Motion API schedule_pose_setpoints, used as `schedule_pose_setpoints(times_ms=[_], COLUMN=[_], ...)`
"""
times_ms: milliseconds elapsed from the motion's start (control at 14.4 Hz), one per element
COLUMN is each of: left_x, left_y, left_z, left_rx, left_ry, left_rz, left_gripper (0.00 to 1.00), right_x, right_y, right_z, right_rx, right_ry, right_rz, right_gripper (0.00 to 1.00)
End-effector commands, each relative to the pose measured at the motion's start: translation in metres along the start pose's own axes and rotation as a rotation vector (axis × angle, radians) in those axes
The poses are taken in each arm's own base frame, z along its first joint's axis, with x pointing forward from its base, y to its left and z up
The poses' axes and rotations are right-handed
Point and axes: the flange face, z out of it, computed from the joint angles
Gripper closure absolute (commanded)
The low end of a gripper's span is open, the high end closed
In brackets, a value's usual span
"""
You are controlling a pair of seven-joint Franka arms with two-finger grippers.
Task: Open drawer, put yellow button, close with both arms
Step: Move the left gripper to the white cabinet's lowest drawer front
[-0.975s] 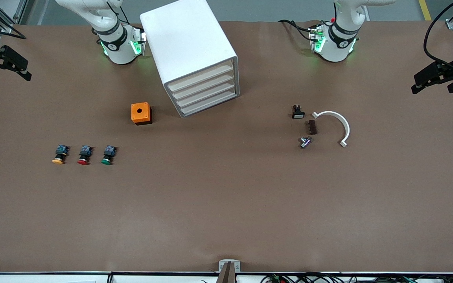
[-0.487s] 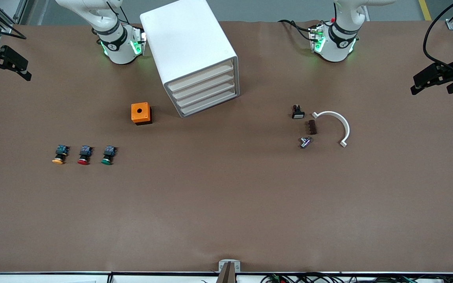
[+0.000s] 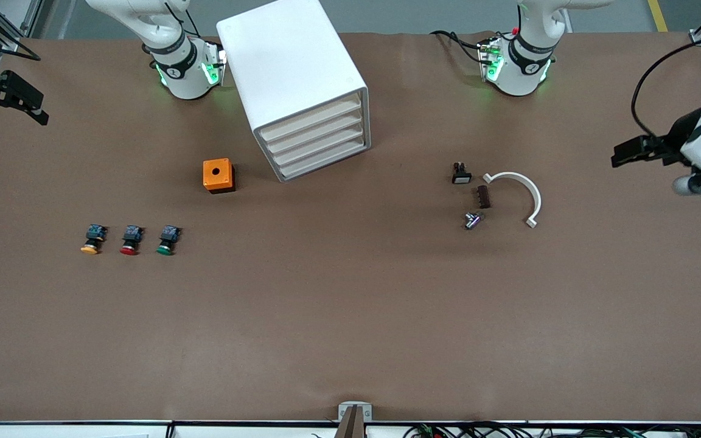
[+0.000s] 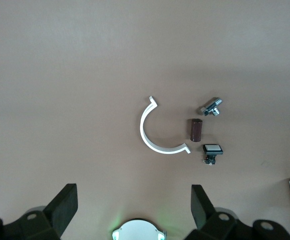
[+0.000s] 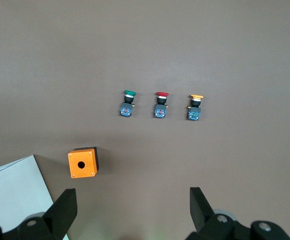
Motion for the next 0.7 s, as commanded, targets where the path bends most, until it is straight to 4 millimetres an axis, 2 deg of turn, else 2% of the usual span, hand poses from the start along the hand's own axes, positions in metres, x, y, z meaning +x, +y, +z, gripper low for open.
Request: schedule_pose_setpoints(times_ms=[0, 279, 487, 627], left_x=[0.026, 0.057, 0.070, 0.068], left_y=[0.010, 0.028, 0.065, 0.092], left_z=[0.031, 0.087, 0.121, 0.133], left_rx=[-0.005, -0.007, 0.031, -0.011], left_ry=[-0.063, -0.137, -0.171, -0.220], left_rz=[-0.084, -0.183, -0.290, -0.420], left_gripper=[0.00, 0.00, 0.00, 0.00], right_x=[-0.004, -0.003, -0.003, -0.003], right_y=[-0.002, -0.003, -0.002, -0.002], right_z=[-0.004, -0.004, -0.004, -0.004], right_rx=[0.000, 0.002, 0.002, 0.002], right_ry=[0.014, 0.015, 0.015, 0.015], right_rz=[-0.010, -0.010, -0.008, -0.010], right_gripper=[0.00, 0.00, 0.00, 0.00])
